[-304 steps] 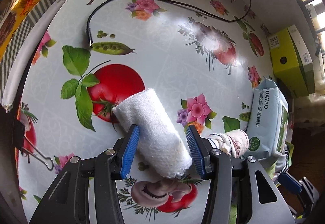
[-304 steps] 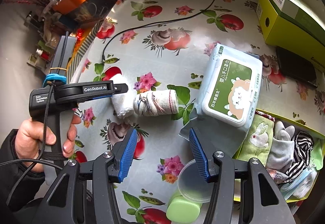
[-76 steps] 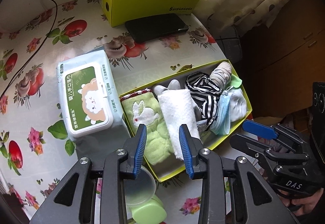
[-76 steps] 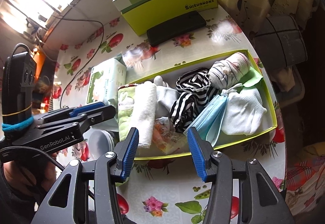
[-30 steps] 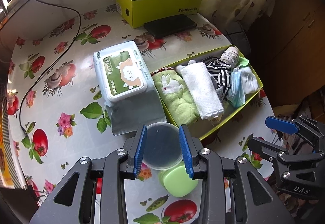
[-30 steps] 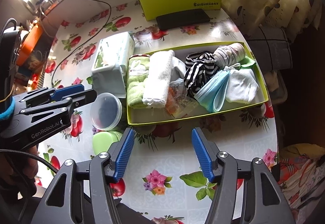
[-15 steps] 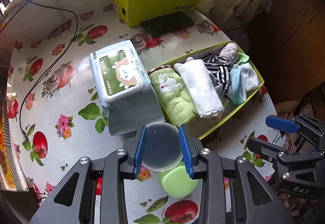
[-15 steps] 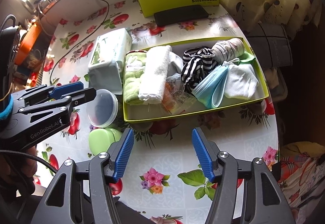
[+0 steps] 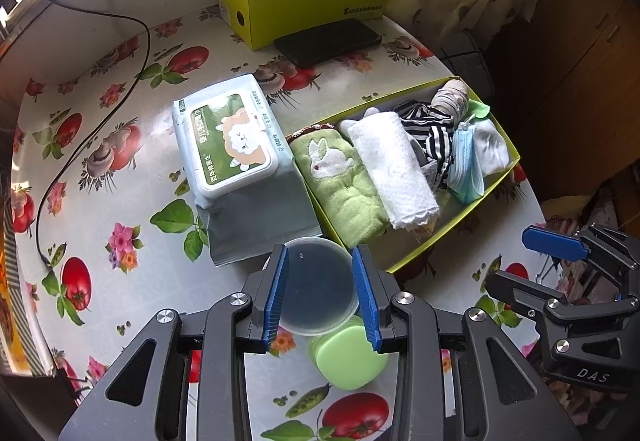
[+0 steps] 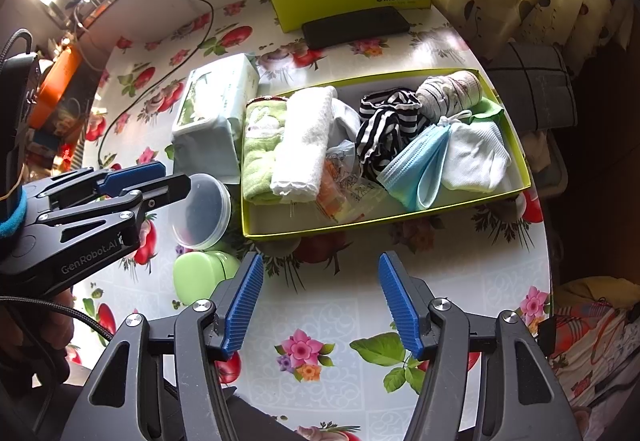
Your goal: Organize soft objects
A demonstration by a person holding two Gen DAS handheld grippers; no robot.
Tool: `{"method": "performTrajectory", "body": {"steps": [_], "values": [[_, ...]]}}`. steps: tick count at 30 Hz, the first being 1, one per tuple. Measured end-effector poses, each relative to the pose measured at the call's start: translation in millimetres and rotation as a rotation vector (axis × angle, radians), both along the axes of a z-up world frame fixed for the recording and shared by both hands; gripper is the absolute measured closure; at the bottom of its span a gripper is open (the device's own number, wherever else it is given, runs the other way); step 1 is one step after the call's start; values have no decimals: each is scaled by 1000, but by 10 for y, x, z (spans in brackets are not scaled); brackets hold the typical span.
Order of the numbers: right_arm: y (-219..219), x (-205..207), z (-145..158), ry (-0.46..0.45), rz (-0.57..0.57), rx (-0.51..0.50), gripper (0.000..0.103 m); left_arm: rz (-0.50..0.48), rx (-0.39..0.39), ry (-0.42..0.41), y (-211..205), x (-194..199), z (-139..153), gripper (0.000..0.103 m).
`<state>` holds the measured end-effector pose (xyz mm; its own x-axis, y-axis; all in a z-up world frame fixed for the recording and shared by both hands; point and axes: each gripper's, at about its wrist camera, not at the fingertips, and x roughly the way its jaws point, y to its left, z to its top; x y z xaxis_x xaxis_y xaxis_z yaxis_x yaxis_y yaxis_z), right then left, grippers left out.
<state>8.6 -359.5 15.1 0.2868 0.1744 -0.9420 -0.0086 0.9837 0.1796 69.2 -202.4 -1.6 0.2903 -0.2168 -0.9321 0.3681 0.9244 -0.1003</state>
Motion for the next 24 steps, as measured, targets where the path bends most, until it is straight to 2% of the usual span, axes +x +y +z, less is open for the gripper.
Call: {"method": "performTrajectory", "body": {"steps": [24], "values": [[-1,-10,-20,2,0,3,42,-4,-1,5,-23,-12,-32,69]]}}
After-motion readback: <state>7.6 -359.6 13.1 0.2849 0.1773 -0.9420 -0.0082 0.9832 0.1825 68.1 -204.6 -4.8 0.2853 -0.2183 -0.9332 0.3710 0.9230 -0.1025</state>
